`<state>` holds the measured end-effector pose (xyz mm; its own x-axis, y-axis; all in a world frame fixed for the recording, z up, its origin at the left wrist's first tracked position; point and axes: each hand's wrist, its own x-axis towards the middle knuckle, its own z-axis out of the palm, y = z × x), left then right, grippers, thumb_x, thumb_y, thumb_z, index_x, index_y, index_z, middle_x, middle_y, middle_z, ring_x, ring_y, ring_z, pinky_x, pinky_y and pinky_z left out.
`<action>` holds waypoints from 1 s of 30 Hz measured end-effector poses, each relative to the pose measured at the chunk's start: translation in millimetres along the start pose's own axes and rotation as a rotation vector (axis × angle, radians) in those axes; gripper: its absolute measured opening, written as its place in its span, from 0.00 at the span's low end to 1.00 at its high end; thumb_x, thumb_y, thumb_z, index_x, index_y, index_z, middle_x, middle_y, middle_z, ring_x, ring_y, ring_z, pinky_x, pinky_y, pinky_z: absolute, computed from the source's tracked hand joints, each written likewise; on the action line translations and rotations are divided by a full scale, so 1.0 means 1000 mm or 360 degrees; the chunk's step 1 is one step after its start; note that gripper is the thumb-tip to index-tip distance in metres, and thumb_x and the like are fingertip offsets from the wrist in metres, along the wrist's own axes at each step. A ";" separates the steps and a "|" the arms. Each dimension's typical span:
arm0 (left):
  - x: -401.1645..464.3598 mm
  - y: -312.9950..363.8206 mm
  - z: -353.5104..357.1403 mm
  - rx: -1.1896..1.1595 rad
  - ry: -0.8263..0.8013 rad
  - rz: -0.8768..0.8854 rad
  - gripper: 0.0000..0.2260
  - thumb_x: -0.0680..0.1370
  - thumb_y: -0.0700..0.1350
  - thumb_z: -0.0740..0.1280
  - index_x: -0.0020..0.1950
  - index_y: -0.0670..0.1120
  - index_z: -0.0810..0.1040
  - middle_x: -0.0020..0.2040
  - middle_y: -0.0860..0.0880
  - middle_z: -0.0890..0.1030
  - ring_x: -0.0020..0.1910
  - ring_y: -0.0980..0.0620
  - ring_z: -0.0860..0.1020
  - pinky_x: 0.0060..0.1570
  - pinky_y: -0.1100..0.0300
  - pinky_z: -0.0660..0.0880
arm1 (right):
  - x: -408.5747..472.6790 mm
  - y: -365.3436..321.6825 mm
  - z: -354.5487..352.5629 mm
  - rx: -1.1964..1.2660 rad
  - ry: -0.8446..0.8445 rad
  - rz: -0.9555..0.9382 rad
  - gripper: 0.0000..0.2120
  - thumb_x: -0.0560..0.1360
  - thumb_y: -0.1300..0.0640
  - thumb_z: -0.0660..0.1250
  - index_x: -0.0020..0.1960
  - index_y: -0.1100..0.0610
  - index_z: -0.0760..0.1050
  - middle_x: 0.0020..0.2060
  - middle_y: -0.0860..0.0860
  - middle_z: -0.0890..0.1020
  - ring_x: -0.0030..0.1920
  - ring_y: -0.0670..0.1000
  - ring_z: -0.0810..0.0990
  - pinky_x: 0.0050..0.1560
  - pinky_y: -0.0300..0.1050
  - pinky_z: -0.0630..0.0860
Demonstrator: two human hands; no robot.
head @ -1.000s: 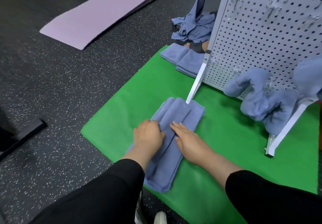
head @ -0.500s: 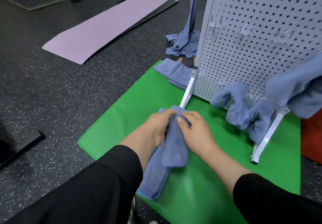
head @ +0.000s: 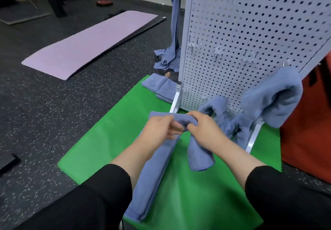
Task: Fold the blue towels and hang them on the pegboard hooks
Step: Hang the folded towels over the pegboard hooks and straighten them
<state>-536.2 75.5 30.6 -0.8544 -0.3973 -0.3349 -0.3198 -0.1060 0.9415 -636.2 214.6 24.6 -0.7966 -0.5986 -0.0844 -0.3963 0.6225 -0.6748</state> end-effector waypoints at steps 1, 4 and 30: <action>0.003 -0.003 -0.006 0.0475 0.0212 0.0279 0.11 0.81 0.45 0.64 0.44 0.43 0.83 0.42 0.47 0.85 0.44 0.47 0.83 0.52 0.52 0.78 | 0.000 -0.001 -0.001 0.0002 0.0025 -0.0004 0.13 0.74 0.62 0.63 0.56 0.54 0.79 0.49 0.55 0.84 0.50 0.57 0.80 0.53 0.53 0.77; 0.013 -0.011 -0.017 0.1648 0.0349 0.0822 0.24 0.73 0.54 0.74 0.67 0.52 0.76 0.60 0.51 0.77 0.59 0.50 0.73 0.59 0.51 0.68 | 0.001 -0.003 0.001 0.0011 0.0068 -0.0029 0.11 0.75 0.62 0.63 0.56 0.55 0.79 0.47 0.55 0.83 0.49 0.57 0.79 0.51 0.52 0.76; 0.148 0.002 -0.005 0.1168 0.0587 0.0869 0.07 0.79 0.44 0.63 0.56 0.49 0.73 0.49 0.49 0.80 0.45 0.41 0.75 0.40 0.49 0.73 | 0.111 0.022 0.028 -0.0025 0.0776 0.0098 0.18 0.77 0.61 0.64 0.66 0.53 0.76 0.55 0.54 0.84 0.54 0.59 0.79 0.54 0.53 0.75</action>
<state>-661.3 11.5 -17.4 -0.8189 -0.4960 0.2889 -0.2009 0.7191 0.6652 -721.1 147.6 -20.2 -0.9381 -0.2574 0.2318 -0.3459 0.6589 -0.6680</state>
